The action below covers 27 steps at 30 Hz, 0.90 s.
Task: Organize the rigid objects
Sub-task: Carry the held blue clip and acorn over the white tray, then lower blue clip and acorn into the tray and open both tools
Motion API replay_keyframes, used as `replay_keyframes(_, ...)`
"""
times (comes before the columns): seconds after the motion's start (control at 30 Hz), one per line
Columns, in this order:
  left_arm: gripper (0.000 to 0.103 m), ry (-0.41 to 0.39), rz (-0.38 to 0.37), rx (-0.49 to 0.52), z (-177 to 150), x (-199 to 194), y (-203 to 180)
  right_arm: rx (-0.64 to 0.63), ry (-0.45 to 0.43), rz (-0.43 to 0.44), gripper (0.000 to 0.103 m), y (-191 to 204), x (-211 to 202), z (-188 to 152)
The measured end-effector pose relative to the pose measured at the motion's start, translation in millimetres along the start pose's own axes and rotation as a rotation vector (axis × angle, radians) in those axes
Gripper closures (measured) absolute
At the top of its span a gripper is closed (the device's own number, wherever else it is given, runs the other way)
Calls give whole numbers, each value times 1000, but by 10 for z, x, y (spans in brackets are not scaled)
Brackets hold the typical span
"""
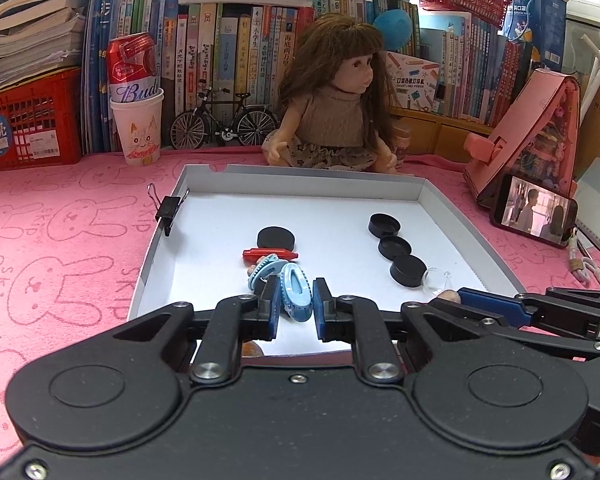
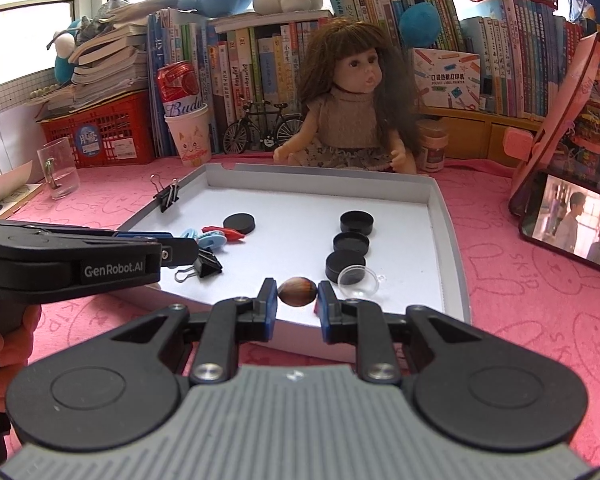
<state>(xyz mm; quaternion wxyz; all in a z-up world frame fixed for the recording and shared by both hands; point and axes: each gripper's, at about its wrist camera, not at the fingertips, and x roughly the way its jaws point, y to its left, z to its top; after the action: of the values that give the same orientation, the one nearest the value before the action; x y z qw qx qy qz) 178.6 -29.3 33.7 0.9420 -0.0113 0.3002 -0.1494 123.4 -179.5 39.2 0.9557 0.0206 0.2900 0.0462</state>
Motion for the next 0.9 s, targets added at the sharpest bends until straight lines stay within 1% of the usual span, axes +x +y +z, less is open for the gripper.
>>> replay_keyframes(0.53, 87, -14, 6, -9, 28, 113, 34, 28, 14, -12, 77, -98, 146, 58)
replay_keyframes(0.9, 87, -37, 14, -18, 219, 276, 88, 52, 2, -7, 77, -189, 265, 167)
